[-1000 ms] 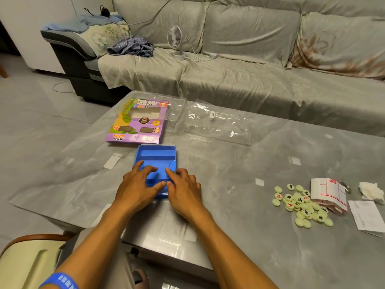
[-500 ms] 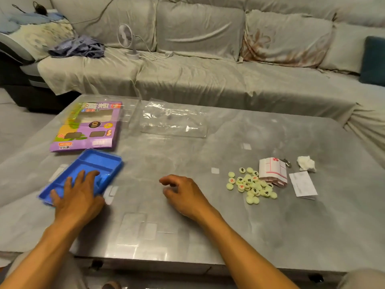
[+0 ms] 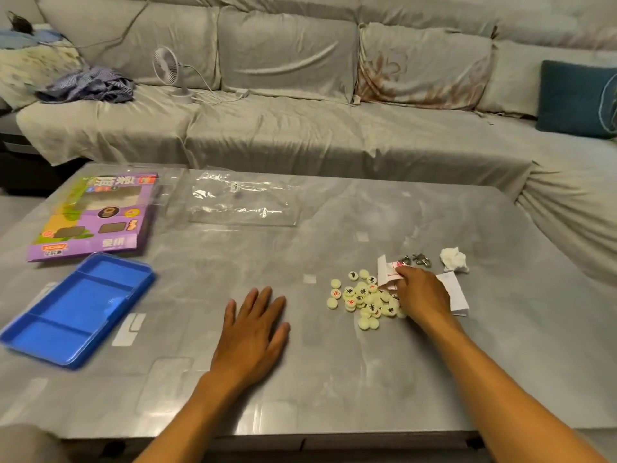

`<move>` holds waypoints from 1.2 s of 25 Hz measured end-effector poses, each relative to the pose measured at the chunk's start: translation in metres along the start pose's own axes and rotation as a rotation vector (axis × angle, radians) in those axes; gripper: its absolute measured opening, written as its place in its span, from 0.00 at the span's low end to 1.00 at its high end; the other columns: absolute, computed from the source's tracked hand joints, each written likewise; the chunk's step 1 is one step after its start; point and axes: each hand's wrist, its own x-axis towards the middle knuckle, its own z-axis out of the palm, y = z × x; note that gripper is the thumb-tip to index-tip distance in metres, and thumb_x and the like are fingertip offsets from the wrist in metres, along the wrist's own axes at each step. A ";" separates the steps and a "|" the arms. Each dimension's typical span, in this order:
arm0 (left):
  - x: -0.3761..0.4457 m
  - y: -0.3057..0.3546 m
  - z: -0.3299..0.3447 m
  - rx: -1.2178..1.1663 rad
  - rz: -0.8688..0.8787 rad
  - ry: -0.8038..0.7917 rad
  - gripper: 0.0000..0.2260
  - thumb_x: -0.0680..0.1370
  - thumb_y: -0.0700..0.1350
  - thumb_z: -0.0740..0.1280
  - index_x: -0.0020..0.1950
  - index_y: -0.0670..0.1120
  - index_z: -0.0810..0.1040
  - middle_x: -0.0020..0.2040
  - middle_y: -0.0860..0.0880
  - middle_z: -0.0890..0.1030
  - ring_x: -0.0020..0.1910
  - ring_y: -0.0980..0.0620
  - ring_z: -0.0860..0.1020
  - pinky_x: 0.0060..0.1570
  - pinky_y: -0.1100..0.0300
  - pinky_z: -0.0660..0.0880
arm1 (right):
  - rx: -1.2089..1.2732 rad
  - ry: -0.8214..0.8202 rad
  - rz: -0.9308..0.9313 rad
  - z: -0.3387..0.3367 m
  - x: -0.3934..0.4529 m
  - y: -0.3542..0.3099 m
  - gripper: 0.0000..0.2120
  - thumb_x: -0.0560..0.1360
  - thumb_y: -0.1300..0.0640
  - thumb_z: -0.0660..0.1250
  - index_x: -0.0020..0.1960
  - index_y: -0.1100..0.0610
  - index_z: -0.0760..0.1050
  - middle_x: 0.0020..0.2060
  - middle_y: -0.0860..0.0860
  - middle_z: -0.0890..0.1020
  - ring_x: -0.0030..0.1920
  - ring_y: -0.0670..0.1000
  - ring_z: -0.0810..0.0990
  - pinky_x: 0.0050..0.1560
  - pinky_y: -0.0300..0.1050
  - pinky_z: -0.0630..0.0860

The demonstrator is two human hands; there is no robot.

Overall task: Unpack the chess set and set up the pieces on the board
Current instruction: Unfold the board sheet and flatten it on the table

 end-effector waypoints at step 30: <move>0.021 0.048 -0.036 -1.006 -0.471 -0.095 0.06 0.78 0.42 0.66 0.47 0.46 0.83 0.44 0.50 0.84 0.42 0.53 0.81 0.41 0.63 0.79 | 0.933 -0.102 0.408 0.029 -0.003 -0.089 0.06 0.75 0.58 0.63 0.42 0.55 0.78 0.43 0.54 0.85 0.44 0.55 0.84 0.50 0.57 0.81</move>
